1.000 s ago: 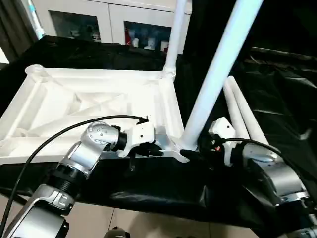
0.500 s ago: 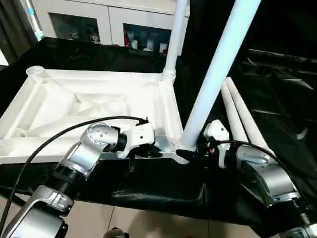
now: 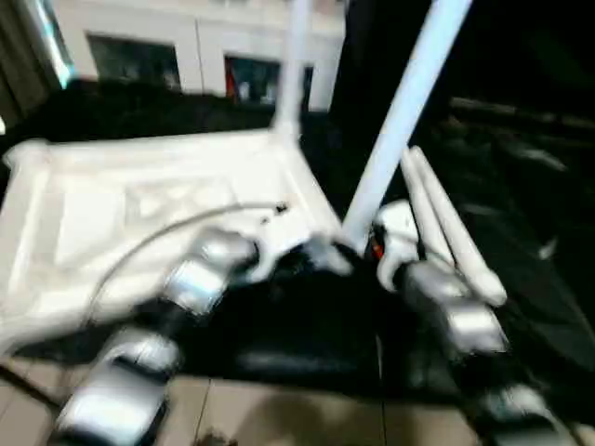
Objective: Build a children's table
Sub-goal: Rotate leg to tighten
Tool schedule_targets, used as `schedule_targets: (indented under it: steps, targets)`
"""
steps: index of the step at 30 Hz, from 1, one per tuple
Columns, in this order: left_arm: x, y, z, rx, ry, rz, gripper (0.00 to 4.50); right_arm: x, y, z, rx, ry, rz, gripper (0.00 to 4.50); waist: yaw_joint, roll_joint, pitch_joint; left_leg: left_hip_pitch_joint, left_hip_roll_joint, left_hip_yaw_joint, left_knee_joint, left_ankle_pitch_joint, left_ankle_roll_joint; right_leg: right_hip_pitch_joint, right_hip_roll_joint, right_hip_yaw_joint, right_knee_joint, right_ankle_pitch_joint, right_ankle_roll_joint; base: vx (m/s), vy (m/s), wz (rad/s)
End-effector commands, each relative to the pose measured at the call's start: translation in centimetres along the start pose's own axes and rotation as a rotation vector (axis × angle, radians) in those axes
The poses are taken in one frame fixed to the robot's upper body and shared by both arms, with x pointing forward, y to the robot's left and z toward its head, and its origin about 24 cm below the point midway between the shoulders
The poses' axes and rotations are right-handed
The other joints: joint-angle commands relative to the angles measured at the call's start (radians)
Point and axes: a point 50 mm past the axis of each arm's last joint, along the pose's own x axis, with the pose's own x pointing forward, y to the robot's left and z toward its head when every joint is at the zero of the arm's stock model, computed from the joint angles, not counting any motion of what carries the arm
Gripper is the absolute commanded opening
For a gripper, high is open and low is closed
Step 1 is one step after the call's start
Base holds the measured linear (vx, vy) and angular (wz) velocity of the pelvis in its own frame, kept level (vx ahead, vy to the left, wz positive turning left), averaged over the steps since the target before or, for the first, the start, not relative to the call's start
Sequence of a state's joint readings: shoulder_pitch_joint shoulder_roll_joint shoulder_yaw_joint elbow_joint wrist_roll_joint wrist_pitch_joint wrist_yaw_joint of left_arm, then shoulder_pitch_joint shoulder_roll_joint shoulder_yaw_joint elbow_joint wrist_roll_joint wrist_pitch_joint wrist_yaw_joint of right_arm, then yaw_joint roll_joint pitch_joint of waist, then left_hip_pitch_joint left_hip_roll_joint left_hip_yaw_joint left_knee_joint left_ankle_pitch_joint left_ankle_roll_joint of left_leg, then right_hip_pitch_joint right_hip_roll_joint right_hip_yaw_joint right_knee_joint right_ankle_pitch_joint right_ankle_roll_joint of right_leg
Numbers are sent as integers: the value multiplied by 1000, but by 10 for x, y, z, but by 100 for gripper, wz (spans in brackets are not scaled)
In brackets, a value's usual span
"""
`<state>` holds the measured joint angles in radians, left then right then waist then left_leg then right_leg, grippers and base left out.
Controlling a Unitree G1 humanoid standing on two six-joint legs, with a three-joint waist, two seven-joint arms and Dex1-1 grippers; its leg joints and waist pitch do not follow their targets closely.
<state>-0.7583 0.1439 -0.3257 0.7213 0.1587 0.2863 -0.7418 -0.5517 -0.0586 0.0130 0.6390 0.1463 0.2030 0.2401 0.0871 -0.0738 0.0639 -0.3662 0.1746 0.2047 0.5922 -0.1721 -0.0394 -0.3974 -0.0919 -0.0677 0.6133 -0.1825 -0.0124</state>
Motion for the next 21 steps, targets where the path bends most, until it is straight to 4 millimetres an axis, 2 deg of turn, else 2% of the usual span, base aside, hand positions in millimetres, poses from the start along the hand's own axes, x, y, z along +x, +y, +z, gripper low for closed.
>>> schedule_targets:
  steps: [1,2,3,4,5,6,9,11,13,15,17,18,19,20,21]
  targets:
    - [9,-1,-7,-43,63,79,0,4,6,-23,40,103,-69,274,-2,13,-65,26,58,-46,-82,-368,-75,23,-77,45,-96,-424,-141,0,0,0]
    - [12,-4,-5,-40,65,81,0,7,12,-22,30,100,-61,274,-3,13,-63,24,57,-46,-83,-379,-71,22,-77,44,-100,-422,-134,0,0,0]
    - [17,-6,0,-33,59,82,0,11,20,-18,40,79,-36,274,0,16,-65,28,57,-44,-83,-387,-67,20,-76,46,-102,-409,-130,0,0,0]
    - [19,-7,3,-30,53,81,0,13,23,-16,55,68,-24,309,0,13,-65,28,56,-43,-82,-387,-64,19,-75,46,-103,-399,-128,0,0,0]
    - [19,-7,3,-30,53,81,0,13,23,-16,55,68,-24,330,3,13,-65,28,56,-43,-82,-388,-59,20,-75,46,-103,-393,-129,0,0,0]
    - [20,-8,5,-13,41,76,0,14,25,-13,60,56,-13,344,3,13,-66,23,56,-44,-84,-376,-47,24,-75,46,-100,-367,-134,0,0,0]
    - [21,-8,7,15,28,54,0,16,22,-7,38,35,-6,365,2,10,-68,20,57,-45,-85,-363,-40,28,-75,45,-99,-363,-134,0,0,0]
    - [19,-8,5,23,29,27,0,15,16,-2,-4,18,4,387,3,11,-66,19,57,-44,-85,-367,-41,27,-76,45,-99,-373,-136,0,0,0]
    - [14,-8,2,43,-3,-33,0,7,3,4,-59,-2,40,387,4,9,-67,19,58,-44,-84,-364,-33,27,-78,46,-102,-378,-136,0,0,0]
    - [12,-7,1,47,-7,-44,0,5,-1,5,-73,-5,52,387,5,7,-69,13,60,-43,-85,-326,-21,34,-76,47,-93,-323,-143,0,0,0]
    - [8,-7,-1,73,-23,-77,0,0,-7,6,-107,-3,74,387,10,6,-70,13,60,-42,-83,-304,-14,34,-76,47,-91,-301,-149,0,0,0]
    - [2,-7,-5,114,-42,-132,0,-11,-20,6,-155,6,112,387,12,5,-72,7,58,-40,-81,-270,1,42,-74,47,-86,-247,-163,0,0,0]
    - [-1,-6,-8,112,-35,-150,0,-15,-24,6,-172,11,130,387,15,6,-74,11,62,-38,-79,-255,3,40,-76,49,-82,-220,-166,0,0,0]
    - [-5,-6,-10,127,-36,-179,0,-21,-29,7,-195,15,158,387,14,8,-73,13,62,-36,-78,-243,10,37,-71,48,-77,-179,-185,0,0,0]
    - [-8,-7,-11,143,-54,-221,0,-26,-32,7,-209,19,192,387,18,7,-73,11,62,-36,-78,-234,16,41,-71,48,-76,-165,-188,0,0,0]
